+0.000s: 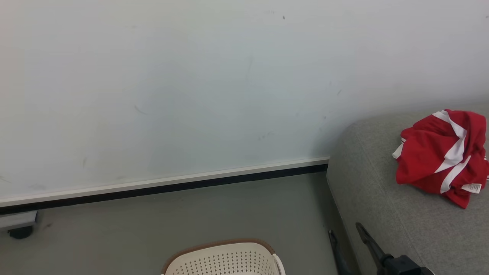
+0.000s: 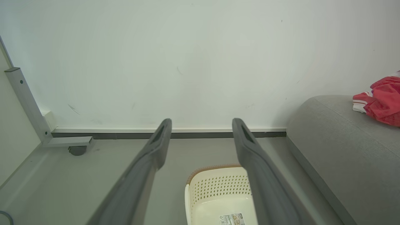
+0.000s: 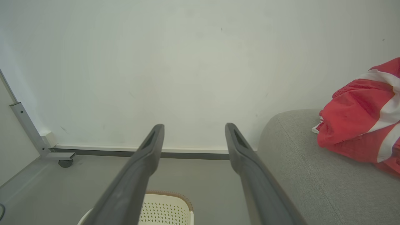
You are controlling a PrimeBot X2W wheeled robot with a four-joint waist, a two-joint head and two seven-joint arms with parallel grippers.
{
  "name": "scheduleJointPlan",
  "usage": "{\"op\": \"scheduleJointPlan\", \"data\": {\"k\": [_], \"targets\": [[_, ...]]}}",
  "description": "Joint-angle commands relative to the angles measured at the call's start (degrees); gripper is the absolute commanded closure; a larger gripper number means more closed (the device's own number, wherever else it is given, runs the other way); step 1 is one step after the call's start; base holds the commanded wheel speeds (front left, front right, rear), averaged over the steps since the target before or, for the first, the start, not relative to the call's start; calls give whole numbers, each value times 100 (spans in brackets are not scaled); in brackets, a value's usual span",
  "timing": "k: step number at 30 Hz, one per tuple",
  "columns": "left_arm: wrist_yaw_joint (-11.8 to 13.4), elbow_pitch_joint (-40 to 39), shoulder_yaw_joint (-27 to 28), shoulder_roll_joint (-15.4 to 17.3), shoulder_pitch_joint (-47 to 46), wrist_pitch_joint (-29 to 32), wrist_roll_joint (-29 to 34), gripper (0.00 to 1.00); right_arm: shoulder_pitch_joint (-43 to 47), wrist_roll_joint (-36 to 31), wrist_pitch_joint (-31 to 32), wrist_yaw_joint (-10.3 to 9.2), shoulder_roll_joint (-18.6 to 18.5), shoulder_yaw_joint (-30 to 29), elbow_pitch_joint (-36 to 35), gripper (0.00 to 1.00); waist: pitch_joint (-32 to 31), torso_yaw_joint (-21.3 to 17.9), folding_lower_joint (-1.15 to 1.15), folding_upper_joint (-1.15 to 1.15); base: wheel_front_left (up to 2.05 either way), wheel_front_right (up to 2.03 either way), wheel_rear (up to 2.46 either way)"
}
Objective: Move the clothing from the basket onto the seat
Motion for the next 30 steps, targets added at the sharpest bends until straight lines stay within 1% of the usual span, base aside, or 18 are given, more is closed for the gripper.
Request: {"op": "scheduleJointPlan", "data": {"k": [1,9,13,22,23,27,30], "targets": [[-46,32,24,-22,7,-25,32,0,83,-31,-1,-4,-20,1,-12,0,21,4,0,0,0,0,0],[-181,146,86,-128,-60,-25,110,0,45,-41,-1,-4,-39,49,17,0,64,-7,0,0,0,0,0],[-201,184,95,-161,-92,-25,157,0,-17,-29,-1,-4,-55,95,35,0,96,-22,0,0,0,0,0],[-149,211,117,-210,-141,-25,229,0,-35,-20,-1,-4,-60,105,48,0,135,-25,0,0,0,0,0],[-159,205,91,-205,-100,0,188,100,22,-1,0,0,-36,89,31,100,136,-25,0,0,0,0,0],[-162,400,55,-241,-81,33,163,100,164,5,3,0,-29,92,214,100,141,-24,0,0,0,0,0],[-180,443,70,-241,-149,111,-201,100,172,391,62,0,-26,34,170,100,156,-18,0,0,0,0,0]]}}
